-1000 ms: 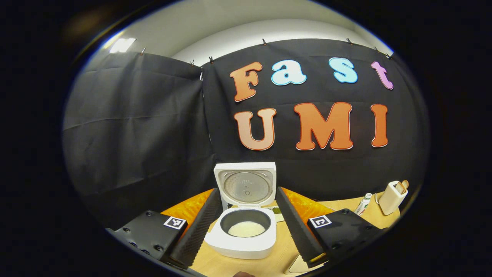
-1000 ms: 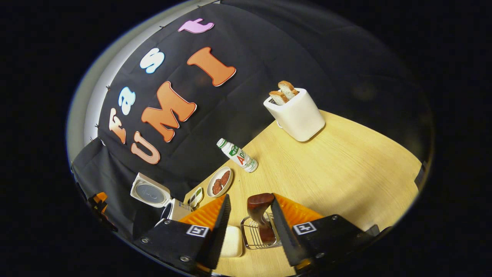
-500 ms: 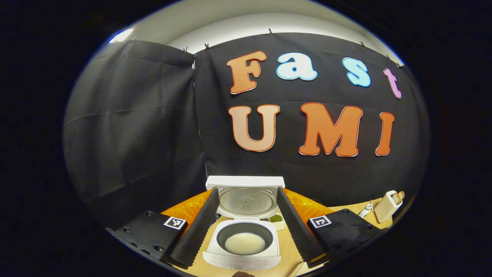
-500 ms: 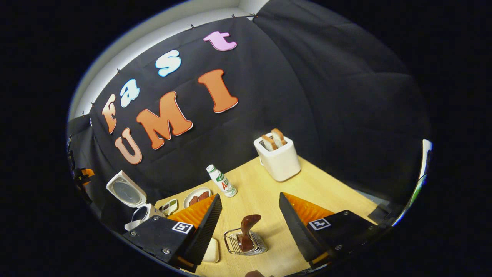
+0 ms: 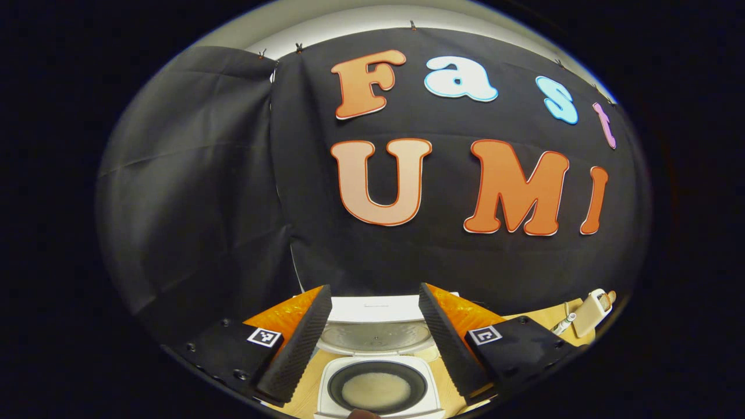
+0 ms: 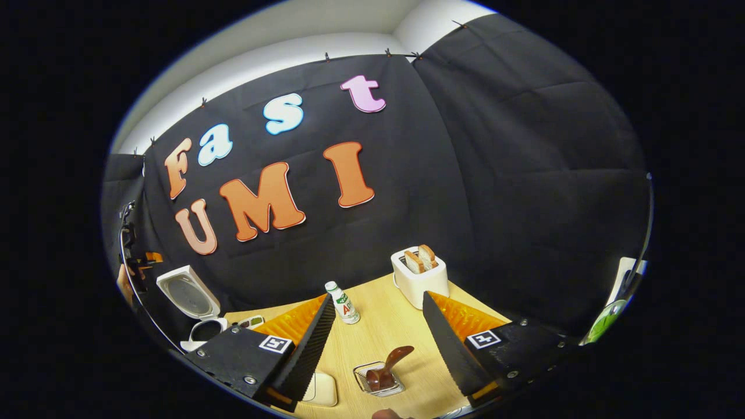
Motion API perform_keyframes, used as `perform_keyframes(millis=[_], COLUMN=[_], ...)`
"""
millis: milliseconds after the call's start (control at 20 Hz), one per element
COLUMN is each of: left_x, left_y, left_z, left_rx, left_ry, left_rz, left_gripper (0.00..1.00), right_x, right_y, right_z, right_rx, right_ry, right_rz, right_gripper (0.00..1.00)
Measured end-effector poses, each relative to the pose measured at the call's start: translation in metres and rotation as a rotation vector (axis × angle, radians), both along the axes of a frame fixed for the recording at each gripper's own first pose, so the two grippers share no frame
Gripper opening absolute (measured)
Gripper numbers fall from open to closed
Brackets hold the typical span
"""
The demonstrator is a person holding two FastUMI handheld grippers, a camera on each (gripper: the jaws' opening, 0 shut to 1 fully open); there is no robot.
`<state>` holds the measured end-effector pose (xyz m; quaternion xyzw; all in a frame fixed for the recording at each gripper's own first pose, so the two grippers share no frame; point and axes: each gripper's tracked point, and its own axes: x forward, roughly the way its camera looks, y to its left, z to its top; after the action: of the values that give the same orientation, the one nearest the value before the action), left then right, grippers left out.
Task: Close the left gripper, press the button to open the rice cooker; take a wooden spoon from the chopstick holder with the right hand, scoop a spoonful of rice and pour it into the rice cooker, then put the wooden spoon back into the chopstick holder.
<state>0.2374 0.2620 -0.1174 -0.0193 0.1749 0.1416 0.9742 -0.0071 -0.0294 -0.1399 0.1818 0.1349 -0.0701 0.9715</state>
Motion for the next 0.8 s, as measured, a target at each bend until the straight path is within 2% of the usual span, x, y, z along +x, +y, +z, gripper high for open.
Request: perform_keyframes(millis=[350,600,800], left_x=[0.049,0.055,0.041], left_y=[0.013,0.018,0.014], left_z=[-0.044,-0.059,-0.06], left_rx=[0.039,-0.015,-0.035], left_ry=[0.092,0.123,0.155], left_rz=[-0.022,-0.015,-0.009], left_gripper=[1.0,0.98,0.99], right_x=[-0.015,-0.015,-0.009], right_y=[0.004,0.004,0.002], right_z=[0.024,0.023,0.019], right_rx=[-0.077,-0.089,-0.081], right_ry=[-0.022,-0.017,-0.018], right_rz=[-0.016,-0.006,0.003], right_gripper=[0.94,0.94,0.94])
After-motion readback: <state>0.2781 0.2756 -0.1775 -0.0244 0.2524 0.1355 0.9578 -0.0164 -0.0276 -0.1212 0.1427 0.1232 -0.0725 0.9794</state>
